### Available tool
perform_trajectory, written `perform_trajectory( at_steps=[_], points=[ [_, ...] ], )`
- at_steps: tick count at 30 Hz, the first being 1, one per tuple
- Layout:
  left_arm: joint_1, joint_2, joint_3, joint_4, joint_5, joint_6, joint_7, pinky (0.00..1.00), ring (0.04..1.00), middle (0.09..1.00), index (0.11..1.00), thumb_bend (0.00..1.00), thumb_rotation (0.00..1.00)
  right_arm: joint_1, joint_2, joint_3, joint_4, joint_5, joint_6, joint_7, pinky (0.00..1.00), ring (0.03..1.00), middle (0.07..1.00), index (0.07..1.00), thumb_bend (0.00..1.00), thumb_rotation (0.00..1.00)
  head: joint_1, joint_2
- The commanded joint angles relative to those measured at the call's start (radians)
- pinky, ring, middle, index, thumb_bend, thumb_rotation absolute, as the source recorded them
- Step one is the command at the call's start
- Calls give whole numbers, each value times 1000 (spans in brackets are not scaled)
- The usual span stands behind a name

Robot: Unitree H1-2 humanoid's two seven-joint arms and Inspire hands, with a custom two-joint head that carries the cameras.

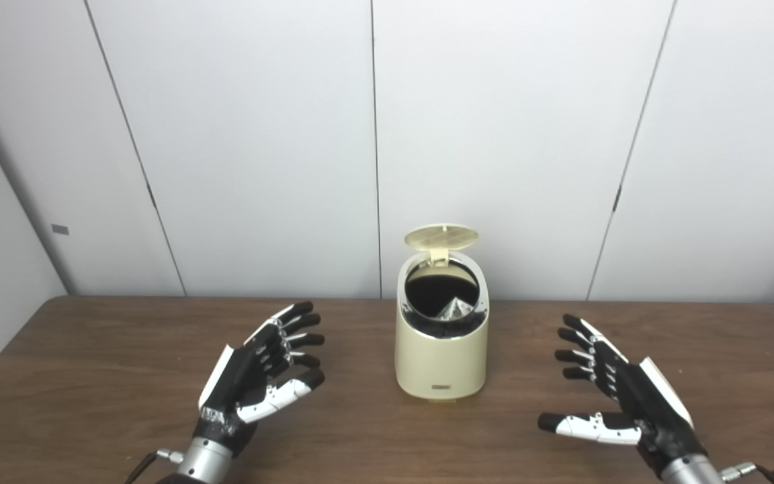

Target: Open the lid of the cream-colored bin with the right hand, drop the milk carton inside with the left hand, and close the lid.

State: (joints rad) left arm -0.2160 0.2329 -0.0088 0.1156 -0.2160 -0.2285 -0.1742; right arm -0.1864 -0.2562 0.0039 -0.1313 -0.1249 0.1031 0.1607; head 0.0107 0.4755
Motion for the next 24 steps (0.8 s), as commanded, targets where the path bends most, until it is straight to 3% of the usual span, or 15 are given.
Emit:
perform_trajectory(
  at_steps=[1, 7, 12, 19, 24],
  points=[
    [-6, 2, 14, 1, 12, -57, -10, 611, 723, 807, 835, 818, 271, -59, -7, 0, -27, -11, -55, -16, 740, 822, 896, 915, 816, 243, -4, 0],
    [23, -18, 16, 14, 30, -68, -13, 567, 686, 773, 803, 818, 241, -140, -26, 8, -30, -33, -26, 1, 758, 846, 899, 911, 839, 278, -12, -3],
    [33, -25, 12, 22, 51, -83, -25, 567, 683, 769, 807, 781, 218, -224, -50, 23, 9, -68, -60, 2, 719, 831, 925, 902, 860, 311, -12, -4],
    [41, -34, 15, 28, 72, -99, -29, 572, 678, 768, 810, 771, 230, -380, -46, 46, -1, -68, 89, 45, 779, 853, 888, 890, 888, 315, -12, -7],
    [46, -37, 17, 37, 72, -103, -34, 583, 681, 770, 816, 766, 223, -485, -67, 93, 36, -112, 102, 81, 749, 880, 898, 892, 880, 294, -9, -12]
  ],
)
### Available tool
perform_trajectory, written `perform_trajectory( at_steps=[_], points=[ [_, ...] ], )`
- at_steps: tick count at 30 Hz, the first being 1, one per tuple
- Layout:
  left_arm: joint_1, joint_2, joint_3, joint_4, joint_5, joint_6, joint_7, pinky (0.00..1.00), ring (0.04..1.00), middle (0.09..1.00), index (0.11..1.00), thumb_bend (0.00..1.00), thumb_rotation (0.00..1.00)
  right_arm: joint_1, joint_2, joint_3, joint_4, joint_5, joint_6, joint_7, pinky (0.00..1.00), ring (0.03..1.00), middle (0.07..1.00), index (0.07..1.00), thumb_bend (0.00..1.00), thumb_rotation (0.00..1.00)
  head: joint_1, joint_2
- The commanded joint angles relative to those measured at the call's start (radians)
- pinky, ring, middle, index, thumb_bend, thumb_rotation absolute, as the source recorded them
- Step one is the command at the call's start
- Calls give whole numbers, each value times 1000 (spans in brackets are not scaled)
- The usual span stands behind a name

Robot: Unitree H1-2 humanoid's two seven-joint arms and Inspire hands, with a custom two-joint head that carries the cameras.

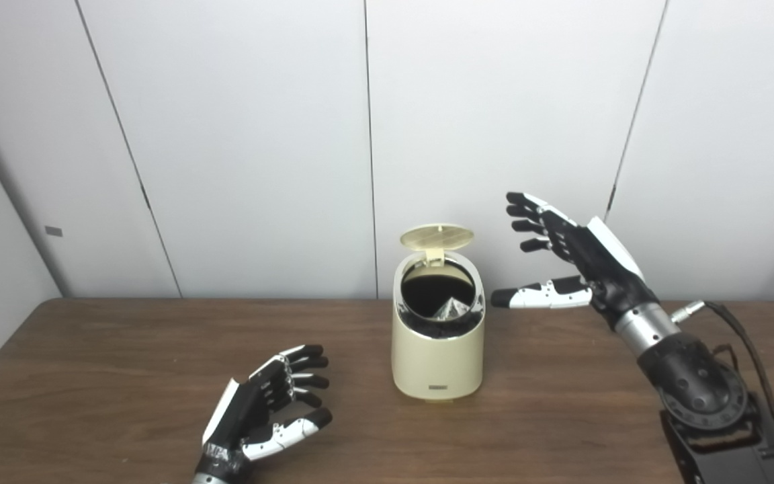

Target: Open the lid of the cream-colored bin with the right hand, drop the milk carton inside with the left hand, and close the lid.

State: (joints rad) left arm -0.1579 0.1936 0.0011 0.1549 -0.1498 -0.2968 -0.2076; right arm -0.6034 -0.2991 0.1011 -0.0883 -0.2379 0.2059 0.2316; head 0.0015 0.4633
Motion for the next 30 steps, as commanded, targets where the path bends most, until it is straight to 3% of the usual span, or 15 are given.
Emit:
perform_trajectory(
  at_steps=[1, 6, 12, 16, 21, 24, 26, 30],
  points=[
    [-11, 1, 8, -1, 7, -36, 0, 584, 681, 770, 816, 766, 223, -82, -27, 4, 0, -6, 2, 18, 750, 886, 902, 892, 878, 290, 0, 0],
    [-9, -5, 9, -2, 7, -33, 1, 586, 681, 769, 814, 764, 215, -143, -38, 45, 8, -69, 48, 45, 703, 860, 895, 888, 874, 328, 4, -2],
    [-11, -10, 11, 7, 17, -39, 2, 578, 682, 770, 813, 777, 231, -197, -51, 87, 35, -118, 50, 76, 717, 862, 899, 877, 877, 384, 10, -2],
    [-9, -14, 14, 3, 17, -33, 1, 585, 687, 770, 816, 770, 216, -220, -53, 107, 46, -134, 50, 104, 773, 844, 812, 843, 872, 423, 12, -2],
    [-10, -16, 15, 3, 16, -38, -4, 588, 689, 773, 822, 757, 215, -241, -78, 153, 35, -182, 43, 150, 863, 867, 808, 805, 857, 483, 17, 0],
    [-12, -17, 16, 7, 23, -38, 0, 580, 683, 768, 819, 746, 206, -246, -100, 180, 20, -207, 19, 177, 862, 895, 804, 770, 865, 537, 18, 0],
    [-15, -18, 17, 11, 25, -40, 1, 574, 682, 764, 812, 740, 188, -245, -104, 183, 11, -209, 17, 189, 917, 944, 778, 733, 886, 510, 19, -1],
    [-18, -20, 21, 16, 31, -41, 6, 568, 681, 762, 807, 748, 195, -240, -107, 185, -5, -206, 11, 206, 936, 964, 747, 704, 912, 484, 24, 0]
  ],
)
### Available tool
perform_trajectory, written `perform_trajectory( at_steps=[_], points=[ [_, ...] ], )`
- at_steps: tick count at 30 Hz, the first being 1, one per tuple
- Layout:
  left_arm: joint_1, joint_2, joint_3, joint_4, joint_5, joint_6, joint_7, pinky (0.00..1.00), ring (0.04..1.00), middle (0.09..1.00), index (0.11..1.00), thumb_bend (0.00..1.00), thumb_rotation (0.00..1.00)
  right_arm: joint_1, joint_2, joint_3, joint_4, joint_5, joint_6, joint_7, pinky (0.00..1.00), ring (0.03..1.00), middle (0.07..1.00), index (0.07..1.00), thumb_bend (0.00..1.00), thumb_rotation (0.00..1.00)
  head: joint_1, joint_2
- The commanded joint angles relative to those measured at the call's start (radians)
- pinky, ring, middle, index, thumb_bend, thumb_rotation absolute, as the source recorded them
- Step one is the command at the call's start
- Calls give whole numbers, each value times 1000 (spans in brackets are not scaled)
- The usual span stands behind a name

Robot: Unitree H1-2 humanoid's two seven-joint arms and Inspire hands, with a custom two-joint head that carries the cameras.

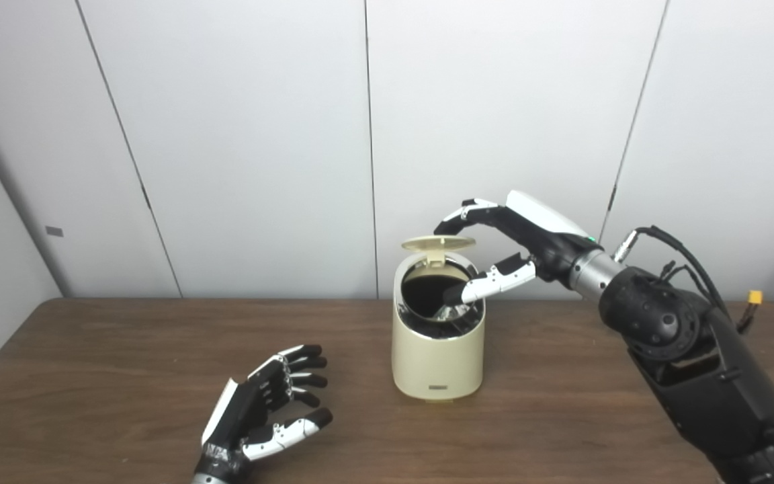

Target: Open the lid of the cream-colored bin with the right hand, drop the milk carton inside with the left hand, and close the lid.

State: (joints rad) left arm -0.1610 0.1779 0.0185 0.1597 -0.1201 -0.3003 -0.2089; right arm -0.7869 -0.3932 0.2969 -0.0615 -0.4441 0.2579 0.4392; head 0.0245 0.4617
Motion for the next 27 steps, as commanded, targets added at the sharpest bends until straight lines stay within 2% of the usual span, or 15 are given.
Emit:
perform_trajectory(
  at_steps=[1, 11, 19, 27],
  points=[
    [-15, -5, 4, 11, 1, -37, 8, 568, 681, 762, 806, 751, 196, -56, -15, -9, -34, 0, -45, 3, 928, 956, 735, 703, 910, 476, 1, 1],
    [-19, -12, 10, 17, 1, -46, 10, 547, 681, 770, 817, 716, 173, -42, -27, -11, -45, -7, -76, 31, 877, 922, 704, 697, 910, 433, 8, 4],
    [-22, -23, 17, 27, 14, -45, 26, 538, 671, 772, 815, 753, 270, -29, -34, -9, -30, 2, -123, 45, 870, 918, 708, 710, 904, 434, 17, 2],
    [-21, -23, 22, 26, 19, -53, 27, 531, 666, 768, 816, 746, 271, -7, -38, -1, -15, -3, -160, 71, 861, 913, 719, 726, 894, 460, 25, 6]
  ],
)
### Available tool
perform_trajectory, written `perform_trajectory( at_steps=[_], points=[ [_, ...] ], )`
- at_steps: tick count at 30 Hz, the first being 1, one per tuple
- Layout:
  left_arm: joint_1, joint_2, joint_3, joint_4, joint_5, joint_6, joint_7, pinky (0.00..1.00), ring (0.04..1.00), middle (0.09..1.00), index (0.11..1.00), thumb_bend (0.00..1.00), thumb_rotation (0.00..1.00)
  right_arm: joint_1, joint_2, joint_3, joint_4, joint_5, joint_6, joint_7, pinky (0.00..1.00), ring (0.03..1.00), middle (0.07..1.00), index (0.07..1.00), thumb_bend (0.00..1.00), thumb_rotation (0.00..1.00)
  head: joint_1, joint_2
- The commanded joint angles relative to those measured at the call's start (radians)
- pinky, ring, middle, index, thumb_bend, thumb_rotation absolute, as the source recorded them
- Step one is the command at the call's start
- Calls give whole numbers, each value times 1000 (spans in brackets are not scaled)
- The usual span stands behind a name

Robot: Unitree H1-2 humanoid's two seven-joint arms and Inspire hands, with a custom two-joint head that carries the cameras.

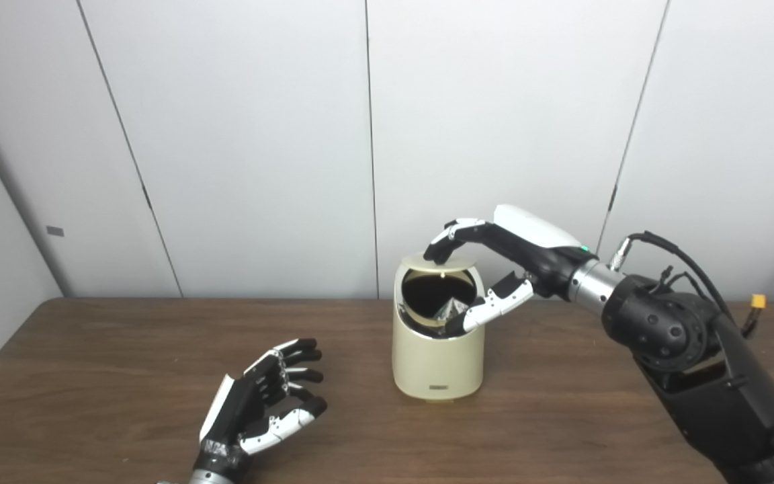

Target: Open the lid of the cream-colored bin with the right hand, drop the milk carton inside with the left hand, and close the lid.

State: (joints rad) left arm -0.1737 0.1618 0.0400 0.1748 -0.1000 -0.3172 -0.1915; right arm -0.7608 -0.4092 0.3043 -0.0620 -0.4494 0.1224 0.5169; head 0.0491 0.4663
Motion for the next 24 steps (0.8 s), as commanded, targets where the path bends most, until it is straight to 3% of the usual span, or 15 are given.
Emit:
perform_trajectory(
  at_steps=[1, 9, 20, 24],
  points=[
    [-9, -7, 1, 11, -2, -37, 9, 532, 666, 770, 819, 737, 265, -32, -22, -8, -15, -1, -25, -3, 857, 913, 719, 729, 894, 457, 1, 1],
    [-2, -6, 3, 0, -3, -24, 10, 536, 662, 768, 815, 745, 259, -14, -28, 11, -29, -26, -16, 26, 899, 911, 722, 738, 872, 440, 1, 11],
    [6, -1, 4, -16, -10, -17, 1, 533, 662, 767, 817, 755, 270, 16, -51, 58, -10, -131, -104, 4, 840, 897, 729, 728, 881, 516, 3, 19],
    [10, 1, 5, -23, -10, -12, 0, 538, 665, 762, 816, 753, 271, 29, -65, 82, -8, -210, -156, -16, 905, 899, 725, 732, 875, 554, 4, 22]
  ],
)
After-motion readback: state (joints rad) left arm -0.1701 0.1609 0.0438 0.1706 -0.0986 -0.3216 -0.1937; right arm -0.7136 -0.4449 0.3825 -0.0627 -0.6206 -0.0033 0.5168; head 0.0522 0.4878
